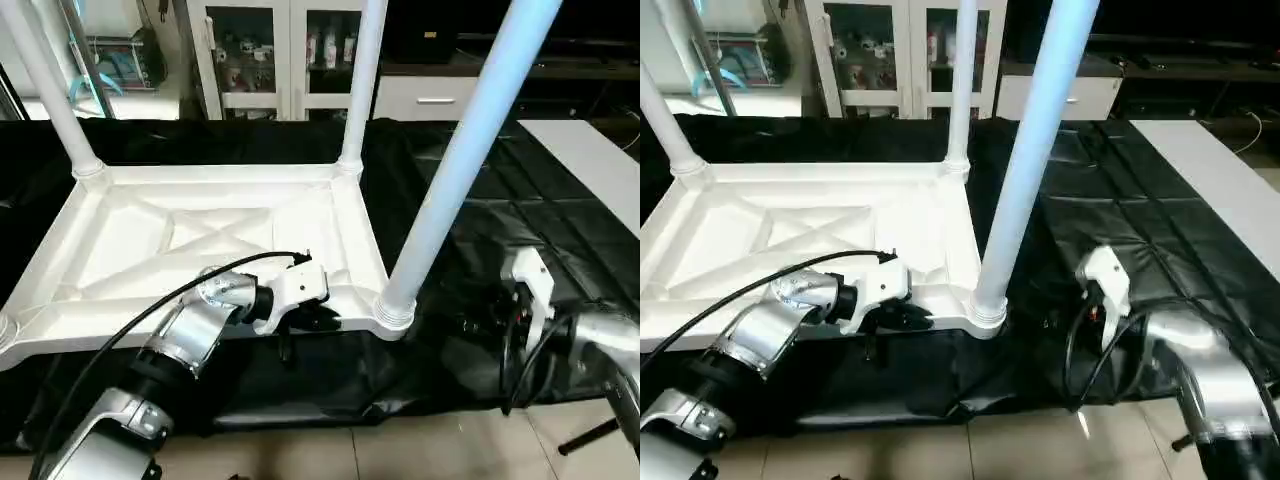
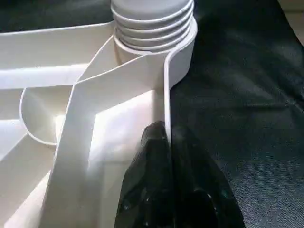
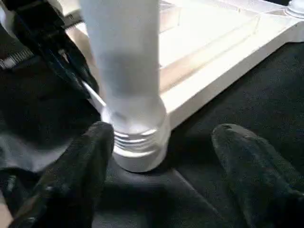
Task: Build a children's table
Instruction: Rotate leg to tighten
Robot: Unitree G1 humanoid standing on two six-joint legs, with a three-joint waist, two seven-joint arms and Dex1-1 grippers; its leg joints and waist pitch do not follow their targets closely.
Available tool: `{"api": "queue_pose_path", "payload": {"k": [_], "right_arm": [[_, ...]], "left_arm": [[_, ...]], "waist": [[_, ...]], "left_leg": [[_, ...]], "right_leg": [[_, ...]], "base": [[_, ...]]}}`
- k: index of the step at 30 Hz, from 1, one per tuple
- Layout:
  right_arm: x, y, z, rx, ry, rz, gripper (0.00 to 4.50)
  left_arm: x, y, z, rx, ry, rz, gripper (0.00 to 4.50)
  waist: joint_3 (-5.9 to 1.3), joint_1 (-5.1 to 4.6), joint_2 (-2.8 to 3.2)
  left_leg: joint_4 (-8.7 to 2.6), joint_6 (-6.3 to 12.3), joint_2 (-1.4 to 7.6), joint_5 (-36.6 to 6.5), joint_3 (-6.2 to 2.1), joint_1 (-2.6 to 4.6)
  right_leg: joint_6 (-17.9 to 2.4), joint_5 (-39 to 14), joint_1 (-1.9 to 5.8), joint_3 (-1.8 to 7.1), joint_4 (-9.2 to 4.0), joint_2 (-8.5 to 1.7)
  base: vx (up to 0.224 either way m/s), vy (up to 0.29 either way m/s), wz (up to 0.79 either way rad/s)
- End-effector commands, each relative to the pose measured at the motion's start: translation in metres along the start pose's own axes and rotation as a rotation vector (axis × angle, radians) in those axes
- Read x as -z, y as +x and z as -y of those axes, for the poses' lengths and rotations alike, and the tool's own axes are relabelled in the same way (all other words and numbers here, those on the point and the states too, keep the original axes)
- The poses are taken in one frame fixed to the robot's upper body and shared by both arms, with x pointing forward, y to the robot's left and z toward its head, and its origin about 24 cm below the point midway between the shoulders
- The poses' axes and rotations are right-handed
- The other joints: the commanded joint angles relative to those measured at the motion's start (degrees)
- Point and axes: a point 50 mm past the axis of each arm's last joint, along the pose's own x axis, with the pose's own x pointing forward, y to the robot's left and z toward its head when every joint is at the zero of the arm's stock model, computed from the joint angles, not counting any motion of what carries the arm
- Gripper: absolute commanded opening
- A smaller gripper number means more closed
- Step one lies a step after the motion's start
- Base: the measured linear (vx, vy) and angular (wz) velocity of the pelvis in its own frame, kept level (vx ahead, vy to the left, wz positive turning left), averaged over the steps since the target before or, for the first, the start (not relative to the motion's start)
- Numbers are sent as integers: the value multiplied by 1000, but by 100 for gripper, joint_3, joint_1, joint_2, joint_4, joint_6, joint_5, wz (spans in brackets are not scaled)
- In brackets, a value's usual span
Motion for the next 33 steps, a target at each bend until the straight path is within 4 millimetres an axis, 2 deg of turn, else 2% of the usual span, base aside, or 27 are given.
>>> {"api": "queue_pose_path", "payload": {"k": [1, 2, 7, 8, 11, 13, 16, 22, 23, 25, 27, 28, 33], "right_arm": [[-3, 4, 2, -27, -27, -18, 398], [-4, 9, 1, -60, -31, -21, 409], [-6, 23, -2, -150, -53, -33, 446], [-7, 30, -2, -178, -69, -49, 446], [-7, 37, -1, -195, -93, -69, 446], [-8, 42, 0, -203, -103, -73, 446], [-8, 50, 1, -218, -112, -87, 446], [-6, 58, 6, -212, -137, -128, 446], [-6, 60, 6, -213, -135, -130, 429], [-5, 61, 7, -225, -144, -148, 429], [-2, 62, 8, -239, -153, -169, 400], [-2, 62, 8, -240, -152, -170, 400], [-3, 66, 10, -240, -146, -152, 352]], "left_arm": [[9, 11, 11, 98, 10, -68, 0], [9, 10, 11, 103, 20, -88, 0], [9, 9, 10, 118, 18, -114, 0], [10, 8, 9, 137, 26, -127, 0], [11, 6, 8, 147, 34, -138, 0], [12, 5, 6, 152, 35, -144, 0], [12, 3, 4, 163, 43, -160, 0], [13, 1, 4, 183, 49, -182, 0], [13, 1, 4, 183, 50, -188, 0], [14, 0, 3, 183, 51, -200, 0], [15, -1, 3, 184, 56, -212, 0], [15, -1, 3, 184, 56, -213, 0], [16, -2, 2, 182, 58, -217, 0]], "waist": [[-297, -51, -124], [-316, -53, -127], [-312, -49, -128], [-309, -55, -160], [-291, -45, -132], [-288, -52, -153], [-283, -68, -148], [-285, -65, -142], [-281, -64, -137], [-293, -60, -141], [-286, -71, -137], [-297, -70, -159], [-289, -72, -145]], "left_leg": [[-429, 325, 183, -1434, -85, 28], [-426, 332, 189, -1368, -88, 23], [-429, 341, 205, -1324, -74, 38], [-430, 326, 197, -1324, -74, 26], [-443, 261, 198, -1389, -79, 29], [-451, 235, 201, -1456, -78, 37], [-458, 185, 196, -1571, -88, 39], [-458, 145, 203, -1566, -80, 46], [-463, 142, 207, -1581, -82, 50], [-462, 152, 209, -1544, -84, 45], [-459, 146, 208, -1572, -78, 42], [-457, 153, 209, -1588, -79, 42], [-470, 118, 215, -1717, -94, 43]], "right_leg": [[-937, -2307, 188, 210, -478, -291], [-977, -2150, 202, 204, -451, -293], [-1133, -1864, 192, 217, -414, -290], [-1159, -1870, 196, 210, -410, -287], [-1137, -1954, 194, 216, -427, -297], [-1145, -1958, 195, 218, -429, -296], [-1115, -2133, 191, 213, -441, -302], [-1201, -1970, 194, 222, -422, -301], [-1198, -1988, 194, 222, -424, -300], [-1214, -1918, 204, 220, -409, -298], [-1247, -1914, 196, 219, -410, -296], [-1242, -1944, 207, 217, -410, -296], [-1162, -2206, 196, 215, -438, -311]], "base": [[0, 0, 0], [0, 0, 0], [0, 0, 0], [0, 0, 0], [0, 0, 0], [0, 0, 0], [0, 0, 0], [0, 0, 0], [0, 0, 0], [0, 0, 0], [0, 0, 0], [0, 0, 0], [0, 0, 0]]}}
